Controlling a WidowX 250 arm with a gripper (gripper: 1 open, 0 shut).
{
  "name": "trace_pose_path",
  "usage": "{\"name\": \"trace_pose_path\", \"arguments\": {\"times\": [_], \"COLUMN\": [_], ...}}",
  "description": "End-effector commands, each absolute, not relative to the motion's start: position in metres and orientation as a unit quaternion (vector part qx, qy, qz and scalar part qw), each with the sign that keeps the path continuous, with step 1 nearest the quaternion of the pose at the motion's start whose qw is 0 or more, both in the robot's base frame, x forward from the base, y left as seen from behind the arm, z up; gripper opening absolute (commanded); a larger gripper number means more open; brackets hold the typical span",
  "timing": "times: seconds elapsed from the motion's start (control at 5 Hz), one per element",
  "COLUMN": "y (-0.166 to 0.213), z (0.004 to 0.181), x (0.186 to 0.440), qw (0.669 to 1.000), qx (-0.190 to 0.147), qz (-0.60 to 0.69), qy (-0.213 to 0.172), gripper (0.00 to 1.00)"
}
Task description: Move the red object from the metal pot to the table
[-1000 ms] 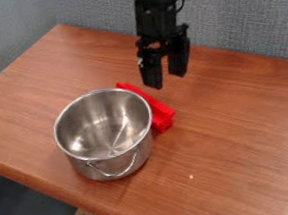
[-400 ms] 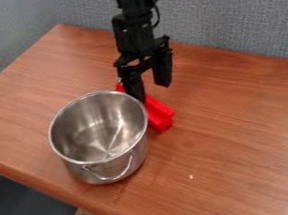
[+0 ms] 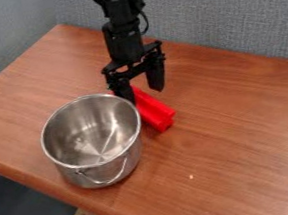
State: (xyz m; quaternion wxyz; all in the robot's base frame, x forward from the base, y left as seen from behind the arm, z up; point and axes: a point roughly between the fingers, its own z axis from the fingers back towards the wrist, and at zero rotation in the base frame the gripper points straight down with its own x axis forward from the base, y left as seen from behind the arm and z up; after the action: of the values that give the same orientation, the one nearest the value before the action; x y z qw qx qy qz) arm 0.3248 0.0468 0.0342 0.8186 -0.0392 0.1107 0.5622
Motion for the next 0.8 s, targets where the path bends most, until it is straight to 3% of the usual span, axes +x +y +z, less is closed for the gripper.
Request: {"name": "trace_pose_path", "arguments": {"times": [0.0, 0.4, 0.6], "y": [0.059, 0.066, 0.058], "z": [0.041, 0.068, 0.077], "x": [0.337, 0.333, 0.334], "qw": [0.829, 0.845, 0.87], "qx": [-0.059, -0.014, -0.003], "qz": [0.548, 0.527, 0.486], "qy": [0.094, 0.089, 0.087], "gripper": [0.0, 0.0, 0.0]}}
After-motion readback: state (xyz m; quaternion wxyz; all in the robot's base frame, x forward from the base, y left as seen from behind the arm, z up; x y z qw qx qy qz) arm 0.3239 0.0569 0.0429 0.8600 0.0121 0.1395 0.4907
